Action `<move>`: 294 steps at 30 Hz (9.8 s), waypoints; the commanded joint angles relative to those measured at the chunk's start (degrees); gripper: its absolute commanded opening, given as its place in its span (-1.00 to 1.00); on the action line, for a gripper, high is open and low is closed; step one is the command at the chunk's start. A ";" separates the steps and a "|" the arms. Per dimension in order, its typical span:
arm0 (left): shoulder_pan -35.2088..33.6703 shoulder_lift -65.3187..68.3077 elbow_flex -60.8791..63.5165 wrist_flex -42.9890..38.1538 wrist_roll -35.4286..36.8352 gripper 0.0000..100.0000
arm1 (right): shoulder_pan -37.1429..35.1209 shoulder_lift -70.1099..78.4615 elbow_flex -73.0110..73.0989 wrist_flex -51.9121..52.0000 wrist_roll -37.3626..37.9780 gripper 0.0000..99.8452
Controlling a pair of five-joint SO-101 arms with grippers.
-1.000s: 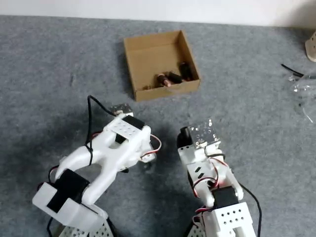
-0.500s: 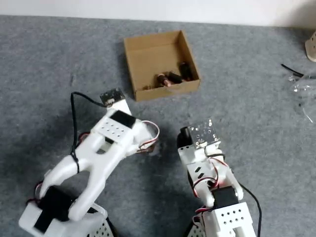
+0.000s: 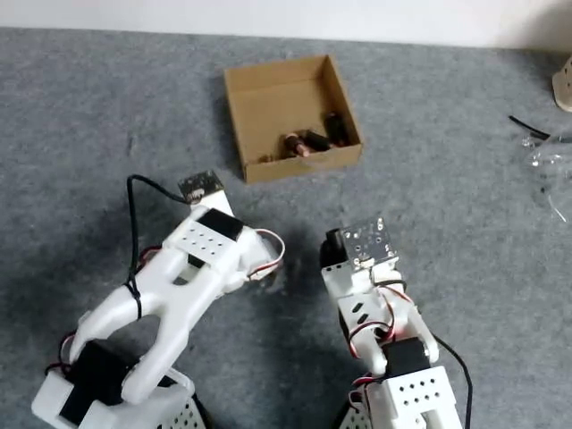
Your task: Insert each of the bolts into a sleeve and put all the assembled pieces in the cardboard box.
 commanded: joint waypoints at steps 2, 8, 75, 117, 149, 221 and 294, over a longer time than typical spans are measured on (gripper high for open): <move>-0.84 -2.51 -0.04 -2.02 0.44 -0.38 | 0.57 -1.01 -0.75 -2.24 0.70 -0.99; -0.84 -2.51 0.04 -1.93 0.44 -0.38 | 0.57 -1.01 -0.75 -2.24 0.70 -0.99; -17.01 -2.68 2.24 0.26 0.44 -0.10 | 0.40 -1.19 -0.66 -2.33 3.08 -0.99; -20.18 -0.75 11.74 -7.56 0.44 -0.97 | 0.40 -1.19 -0.66 -2.33 3.16 -0.99; -20.70 -1.54 -29.58 14.07 -31.74 -0.99 | 0.57 -1.19 -0.66 -2.33 3.16 -0.99; -13.67 -90.24 49.89 -44.48 -19.78 -0.99 | -8.22 -1.36 -0.48 -7.78 2.73 -0.99; 7.16 -90.15 46.55 -25.85 -13.63 -0.99 | -17.19 -1.36 1.19 -8.31 11.08 -0.99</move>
